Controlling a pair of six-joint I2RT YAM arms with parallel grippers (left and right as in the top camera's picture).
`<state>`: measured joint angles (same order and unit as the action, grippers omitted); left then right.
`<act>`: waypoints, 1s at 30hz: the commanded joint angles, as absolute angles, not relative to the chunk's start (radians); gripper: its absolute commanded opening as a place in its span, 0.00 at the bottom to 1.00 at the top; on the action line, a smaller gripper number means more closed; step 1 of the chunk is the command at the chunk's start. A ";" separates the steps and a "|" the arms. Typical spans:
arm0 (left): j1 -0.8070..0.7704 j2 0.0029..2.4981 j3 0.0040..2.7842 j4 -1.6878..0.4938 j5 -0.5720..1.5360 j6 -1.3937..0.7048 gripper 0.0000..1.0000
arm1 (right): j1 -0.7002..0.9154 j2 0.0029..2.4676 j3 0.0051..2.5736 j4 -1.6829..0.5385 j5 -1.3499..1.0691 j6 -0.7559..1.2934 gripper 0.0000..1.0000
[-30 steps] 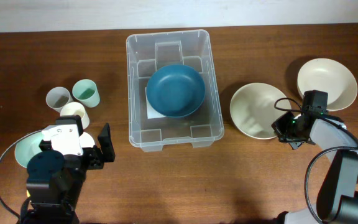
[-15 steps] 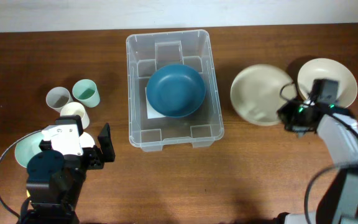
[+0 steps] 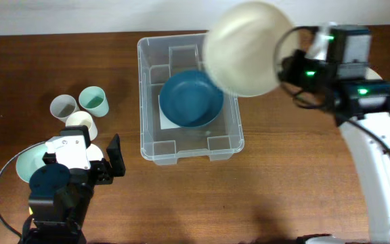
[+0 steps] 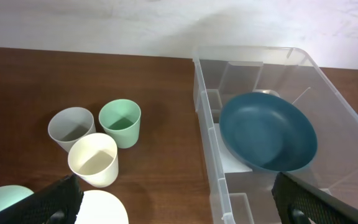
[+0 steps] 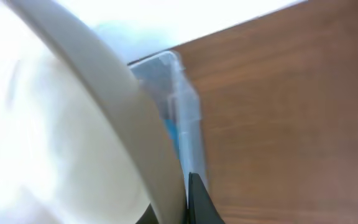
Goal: Pack container
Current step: 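Lift the cream bowl and place it onto the blue bowl in the bin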
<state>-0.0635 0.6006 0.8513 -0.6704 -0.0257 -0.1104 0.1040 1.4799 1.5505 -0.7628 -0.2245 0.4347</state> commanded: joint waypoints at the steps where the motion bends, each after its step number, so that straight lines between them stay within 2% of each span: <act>1: -0.063 0.603 0.866 -0.671 -0.015 -0.120 1.00 | 0.239 1.491 1.576 -0.736 -0.081 0.344 0.04; 10: -0.063 0.603 0.866 -0.672 -0.015 -0.120 1.00 | 0.398 1.721 1.576 -0.603 -0.025 0.316 0.04; 15: -0.063 0.603 0.866 -0.677 -0.015 -0.120 1.00 | 0.419 1.871 1.577 -0.521 -0.025 0.327 0.04; 22: -0.063 0.603 0.866 -0.691 -0.015 -0.120 1.00 | 0.418 1.938 1.576 -0.508 0.009 0.329 0.04; 24: -0.063 0.603 0.866 -0.691 -0.015 -0.119 1.00 | 0.418 1.938 1.577 -0.507 0.011 0.329 0.07; 26: -0.063 0.603 0.866 -0.691 -0.015 -0.120 1.00 | 0.418 1.938 1.578 -0.503 0.010 0.329 0.21; 28: -0.063 0.603 0.866 -0.691 -0.015 -0.120 1.00 | 0.418 1.938 1.581 -0.505 0.010 0.329 0.27; 30: -0.063 0.603 0.866 -0.691 -0.015 -0.119 1.00 | 0.418 1.936 1.586 -0.509 0.010 0.329 0.28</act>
